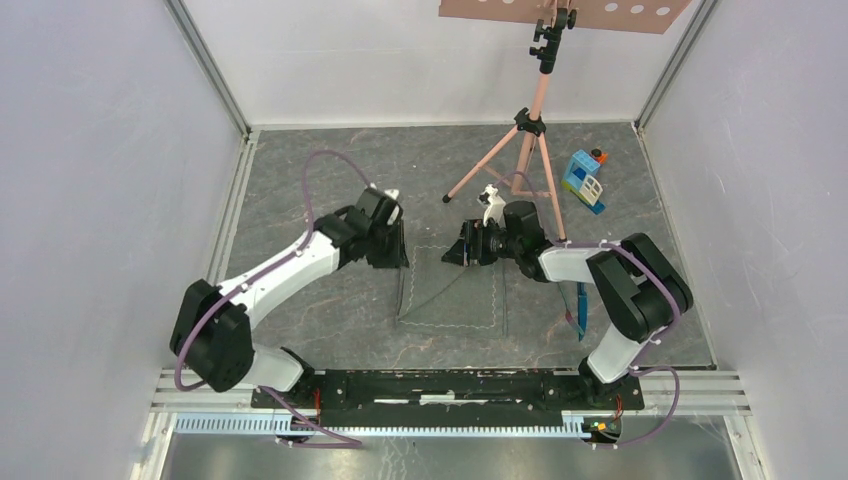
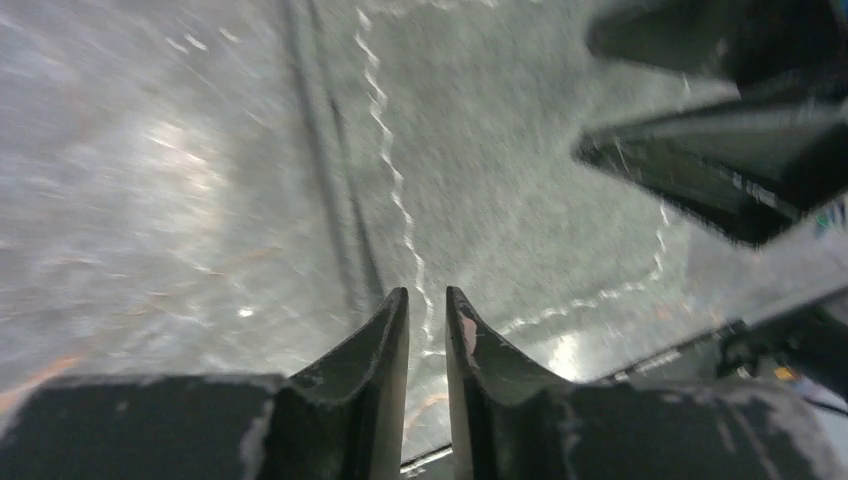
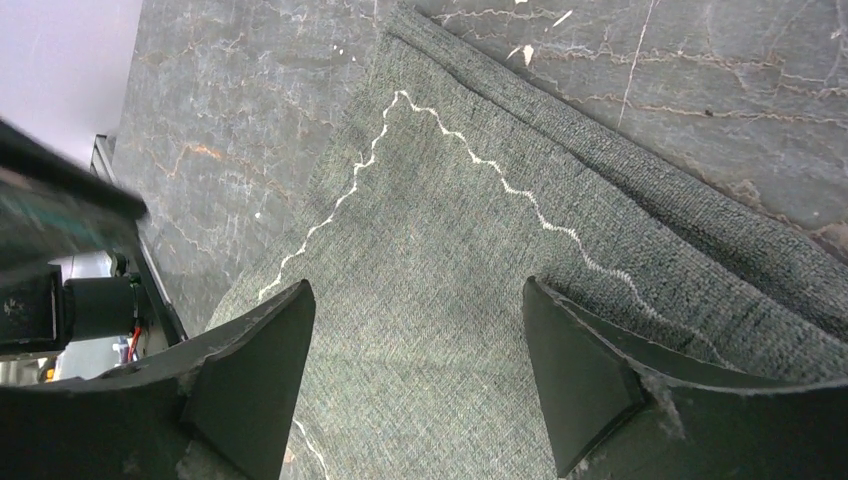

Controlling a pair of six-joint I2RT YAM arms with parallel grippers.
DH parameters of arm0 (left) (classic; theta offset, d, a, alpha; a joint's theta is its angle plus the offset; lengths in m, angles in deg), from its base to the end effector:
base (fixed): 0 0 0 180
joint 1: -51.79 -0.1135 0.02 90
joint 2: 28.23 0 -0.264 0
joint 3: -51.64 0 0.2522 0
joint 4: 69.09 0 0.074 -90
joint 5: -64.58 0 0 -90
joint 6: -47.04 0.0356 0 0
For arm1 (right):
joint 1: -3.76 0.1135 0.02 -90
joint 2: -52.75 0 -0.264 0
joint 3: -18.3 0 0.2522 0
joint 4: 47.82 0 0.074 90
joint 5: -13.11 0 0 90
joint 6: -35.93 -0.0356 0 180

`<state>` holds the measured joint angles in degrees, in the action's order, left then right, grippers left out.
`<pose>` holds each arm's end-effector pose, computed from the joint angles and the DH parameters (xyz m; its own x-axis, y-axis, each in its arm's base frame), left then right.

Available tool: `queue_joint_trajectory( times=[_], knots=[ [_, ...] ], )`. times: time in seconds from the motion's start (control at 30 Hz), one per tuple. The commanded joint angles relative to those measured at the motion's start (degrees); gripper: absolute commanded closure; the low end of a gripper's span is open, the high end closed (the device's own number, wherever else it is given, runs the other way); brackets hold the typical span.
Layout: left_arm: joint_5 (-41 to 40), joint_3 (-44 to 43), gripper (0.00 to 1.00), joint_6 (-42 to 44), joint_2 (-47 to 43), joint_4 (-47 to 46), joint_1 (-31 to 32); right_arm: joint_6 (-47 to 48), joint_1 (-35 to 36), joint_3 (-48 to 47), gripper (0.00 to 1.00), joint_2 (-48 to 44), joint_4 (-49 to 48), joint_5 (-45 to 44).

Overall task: Fold the napkin into a case and place the utensils inside
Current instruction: Smooth out the upper triangle-folded napkin at the center of the board.

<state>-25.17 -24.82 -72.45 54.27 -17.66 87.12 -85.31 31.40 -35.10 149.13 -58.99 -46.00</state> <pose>0.2408 -0.1709 0.2563 -0.8843 0.0234 -0.4663 0.1664 0.9490 -0.2679 0.2774 0.1659 0.1488 -0.8062 0.0802 -0.5862 -0.4287 0.6038 0.6721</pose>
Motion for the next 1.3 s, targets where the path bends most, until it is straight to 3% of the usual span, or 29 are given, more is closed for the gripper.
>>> queue_joint_trajectory(
  times=[0.0,0.17,0.67,1.0,1.27],
  knots=[
    [17.3,12.2,0.76,-11.6,-1.9,-18.3,0.2,-1.2,0.1,-3.1,0.20,2.9,-4.9,2.0],
    [19.1,17.0,0.79,-11.4,-1.3,-22.8,0.2,-0.5,0.0,-3.9,0.23,6.3,-5.2,2.2],
    [15.6,26.8,0.82,-12.0,-4.8,-20.7,0.9,1.3,0.0,-6.4,0.24,8.9,-2.6,2.0],
    [18.0,24.9,0.79,-12.9,-12.5,-17.8,1.1,2.6,0.0,-6.7,0.24,8.3,-0.9,1.2],
    [20.5,28.5,0.85,-16.1,-9.7,-23.1,1.0,2.8,0.0,-7.1,0.24,8.4,-0.5,1.3]
  ],
)
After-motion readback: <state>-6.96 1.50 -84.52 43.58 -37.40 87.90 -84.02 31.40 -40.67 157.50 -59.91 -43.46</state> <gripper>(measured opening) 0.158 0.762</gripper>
